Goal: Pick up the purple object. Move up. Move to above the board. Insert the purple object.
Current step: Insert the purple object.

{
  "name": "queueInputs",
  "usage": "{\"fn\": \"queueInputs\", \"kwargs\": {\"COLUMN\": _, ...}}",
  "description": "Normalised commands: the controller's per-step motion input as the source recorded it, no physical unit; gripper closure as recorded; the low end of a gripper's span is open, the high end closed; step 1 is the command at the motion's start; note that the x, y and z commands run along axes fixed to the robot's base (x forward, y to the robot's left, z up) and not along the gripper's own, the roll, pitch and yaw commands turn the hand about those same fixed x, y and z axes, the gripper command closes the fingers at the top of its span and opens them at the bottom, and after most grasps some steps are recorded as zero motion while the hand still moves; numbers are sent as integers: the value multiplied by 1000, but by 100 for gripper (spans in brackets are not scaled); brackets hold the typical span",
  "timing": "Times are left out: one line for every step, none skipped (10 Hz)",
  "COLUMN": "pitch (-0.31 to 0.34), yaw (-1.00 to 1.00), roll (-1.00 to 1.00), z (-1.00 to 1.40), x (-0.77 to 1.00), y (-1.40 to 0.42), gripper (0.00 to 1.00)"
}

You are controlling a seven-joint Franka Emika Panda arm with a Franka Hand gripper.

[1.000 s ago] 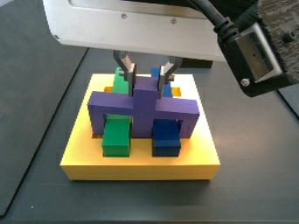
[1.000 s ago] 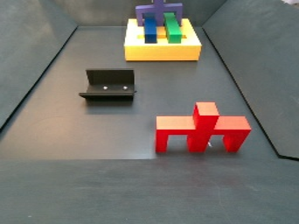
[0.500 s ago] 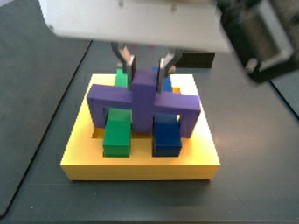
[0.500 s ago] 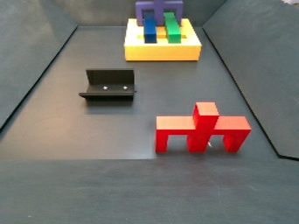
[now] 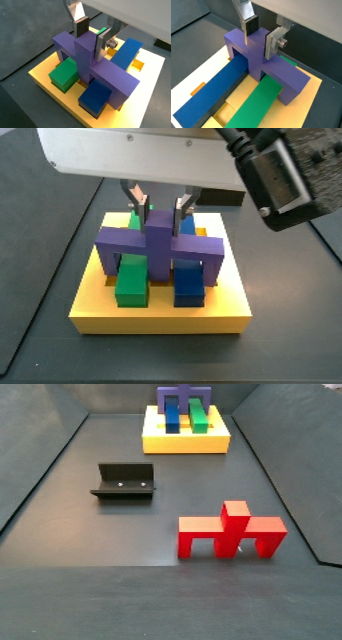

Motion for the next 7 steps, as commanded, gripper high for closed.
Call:
{"fn": "queueInputs", "kwargs": {"pitch": -90, "yaw": 106, "roll": -79, "z": -186, "x": 0, "y": -163, "gripper": 100}}
{"fn": "queueInputs", "kwargs": {"pitch": -76, "yaw": 263, "roll": -77, "z": -269, "x": 86, "y": -43, "gripper": 100}}
{"fn": "queueInputs", "kwargs": {"pitch": -20, "yaw": 286, "roll": -54, "z": -271, "x": 80, "y": 0, "gripper": 100}}
{"fn": "queueInputs", "kwargs": {"pitch": -9, "yaw": 237, "roll": -53, "z": -183, "x": 11, "y": 0, "gripper": 100}}
{"fn": "queueInputs", "kwargs": {"pitch": 0, "yaw": 151, "roll": -59, "z": -114, "x": 106, "y": 97, "gripper": 100}}
{"fn": "queueInputs", "kwargs": {"pitch": 0, "yaw": 97, "roll": 0, "z": 0, "x": 103, "y": 117, "gripper": 100}}
{"fn": "queueInputs", "kwargs": {"pitch": 0, "yaw": 83, "roll": 0, "z": 0, "x": 120, "y": 83, "gripper": 100}}
